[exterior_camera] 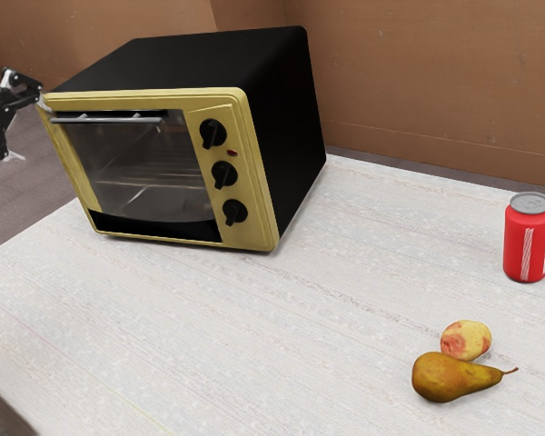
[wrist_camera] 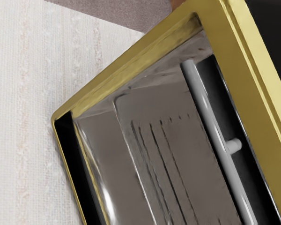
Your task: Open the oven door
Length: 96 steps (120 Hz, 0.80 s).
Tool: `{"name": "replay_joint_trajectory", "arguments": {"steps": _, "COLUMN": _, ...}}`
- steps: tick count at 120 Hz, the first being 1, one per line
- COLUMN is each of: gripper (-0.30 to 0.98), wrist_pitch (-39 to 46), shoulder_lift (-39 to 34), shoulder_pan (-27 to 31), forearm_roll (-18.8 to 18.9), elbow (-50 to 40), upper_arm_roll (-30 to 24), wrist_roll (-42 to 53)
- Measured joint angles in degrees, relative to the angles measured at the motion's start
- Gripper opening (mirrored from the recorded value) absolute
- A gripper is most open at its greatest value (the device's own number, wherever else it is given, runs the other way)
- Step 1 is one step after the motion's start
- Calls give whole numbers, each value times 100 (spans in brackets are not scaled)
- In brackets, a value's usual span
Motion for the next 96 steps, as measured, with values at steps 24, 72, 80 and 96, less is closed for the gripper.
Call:
{"name": "replay_joint_trajectory", "arguments": {"steps": 24, "gripper": 68, "wrist_pitch": 296, "shoulder_lift": 229, "shoulder_pan": 758, "forearm_roll": -182, "elbow": 72, "upper_arm_roll": -760, "wrist_roll": -322}}
{"name": "replay_joint_trajectory", "arguments": {"steps": 72, "gripper": 68, "wrist_pitch": 572, "shoulder_lift": 752, "shoulder_pan": 1548, "forearm_roll": -465, "elbow": 245, "upper_arm_roll": -1534, "wrist_roll": -724}}
{"name": "replay_joint_trajectory", "arguments": {"steps": 80, "gripper": 68, "wrist_pitch": 602, "shoulder_lift": 867, "shoulder_pan": 1588, "forearm_roll": -469, "elbow": 324, "upper_arm_roll": -1579, "wrist_roll": -767}}
{"name": "replay_joint_trajectory", "arguments": {"steps": 96, "gripper": 68, "wrist_pitch": 653, "shoulder_lift": 1011, "shoulder_pan": 1557, "forearm_roll": -477, "elbow": 408, "upper_arm_roll": -1603, "wrist_roll": -839}}
